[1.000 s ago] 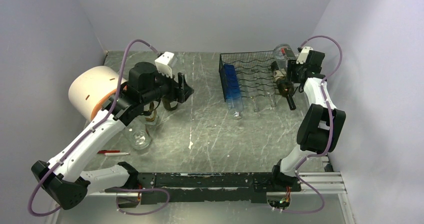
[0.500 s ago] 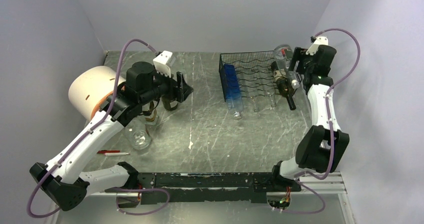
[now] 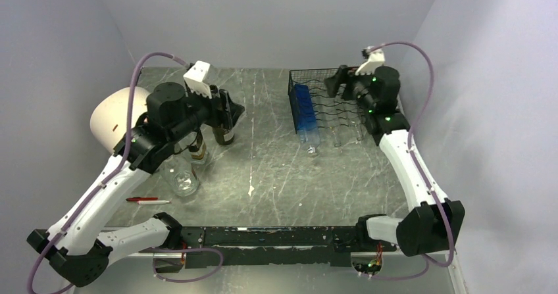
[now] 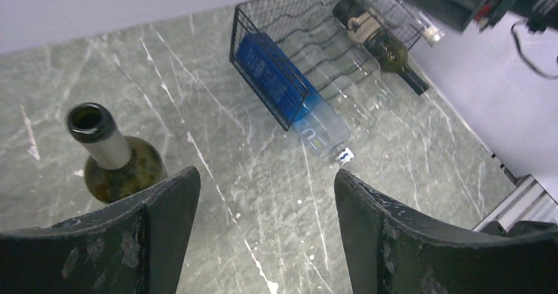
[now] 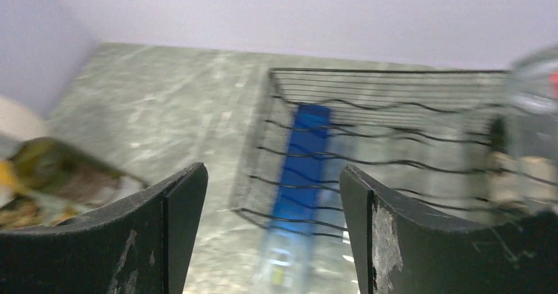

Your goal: Put the wine bottle on the wine rack

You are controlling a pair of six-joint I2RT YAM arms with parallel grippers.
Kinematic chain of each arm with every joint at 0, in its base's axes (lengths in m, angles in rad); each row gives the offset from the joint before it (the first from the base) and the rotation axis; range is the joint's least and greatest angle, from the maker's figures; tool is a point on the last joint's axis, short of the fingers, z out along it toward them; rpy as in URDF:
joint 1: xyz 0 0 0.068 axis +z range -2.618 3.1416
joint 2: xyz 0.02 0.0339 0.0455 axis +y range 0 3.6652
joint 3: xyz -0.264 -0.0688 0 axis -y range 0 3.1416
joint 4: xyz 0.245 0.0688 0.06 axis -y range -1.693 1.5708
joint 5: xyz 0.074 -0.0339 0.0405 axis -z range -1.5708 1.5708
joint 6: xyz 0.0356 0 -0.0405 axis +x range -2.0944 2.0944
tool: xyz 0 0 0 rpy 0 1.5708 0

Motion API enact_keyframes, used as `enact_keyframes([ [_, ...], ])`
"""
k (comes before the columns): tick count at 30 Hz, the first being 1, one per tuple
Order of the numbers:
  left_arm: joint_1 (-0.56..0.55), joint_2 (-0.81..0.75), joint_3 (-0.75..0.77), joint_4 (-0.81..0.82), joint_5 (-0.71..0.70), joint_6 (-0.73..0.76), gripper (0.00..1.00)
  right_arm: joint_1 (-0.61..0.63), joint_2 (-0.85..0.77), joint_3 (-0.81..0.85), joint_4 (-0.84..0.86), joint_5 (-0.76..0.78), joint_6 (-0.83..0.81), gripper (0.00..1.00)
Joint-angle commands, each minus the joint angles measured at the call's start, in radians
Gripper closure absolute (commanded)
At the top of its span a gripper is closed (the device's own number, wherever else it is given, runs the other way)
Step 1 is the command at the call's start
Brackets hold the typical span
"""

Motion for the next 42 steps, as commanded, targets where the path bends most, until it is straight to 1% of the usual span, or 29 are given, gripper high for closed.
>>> enact_keyframes([
  [1, -0.003, -0.049, 0.063, -0.002, -0.073, 0.037, 0.21, 0.168, -0.046, -0.042, 0.113, 0.065, 0.128, 0.23],
  [5, -0.003, -0.077, 0.087, -0.010, -0.099, 0.024, 0.19, 0.325, 0.000, -0.054, 0.198, 0.121, 0.169, 0.25],
  [9, -0.003, -0.092, 0.099, -0.014, -0.087, -0.020, 0.18, 0.493, 0.084, -0.026, 0.262, 0.196, 0.157, 0.25],
  [12, -0.004, -0.097, 0.111, -0.032, -0.086, -0.031, 0.18, 0.600, 0.161, 0.015, 0.297, 0.245, 0.138, 0.25],
  [16, -0.004, -0.111, 0.123, -0.050, -0.102, -0.031, 0.18, 0.729, 0.268, 0.094, 0.332, 0.271, 0.111, 0.25],
  [21, -0.003, -0.143, 0.117, -0.048, -0.109, -0.012, 0.18, 0.834, 0.421, 0.218, 0.360, 0.332, 0.073, 0.25],
  [26, -0.003, -0.162, 0.128, -0.078, -0.129, 0.003, 0.18, 0.888, 0.572, 0.412, 0.277, 0.457, 0.052, 0.29],
  [31, -0.003, -0.184, 0.147, -0.107, -0.187, 0.004, 0.19, 0.894, 0.651, 0.503, 0.252, 0.516, 0.034, 0.31],
  [33, -0.003, -0.198, 0.148, -0.118, -0.248, -0.004, 0.19, 0.894, 0.674, 0.530, 0.248, 0.514, 0.023, 0.32],
  [37, -0.003, -0.215, 0.146, -0.133, -0.373, -0.026, 0.16, 0.893, 0.714, 0.580, 0.229, 0.495, -0.008, 0.41],
  [42, -0.003, -0.230, 0.132, -0.119, -0.383, -0.028, 0.14, 0.894, 0.732, 0.591, 0.247, 0.515, -0.059, 0.53],
])
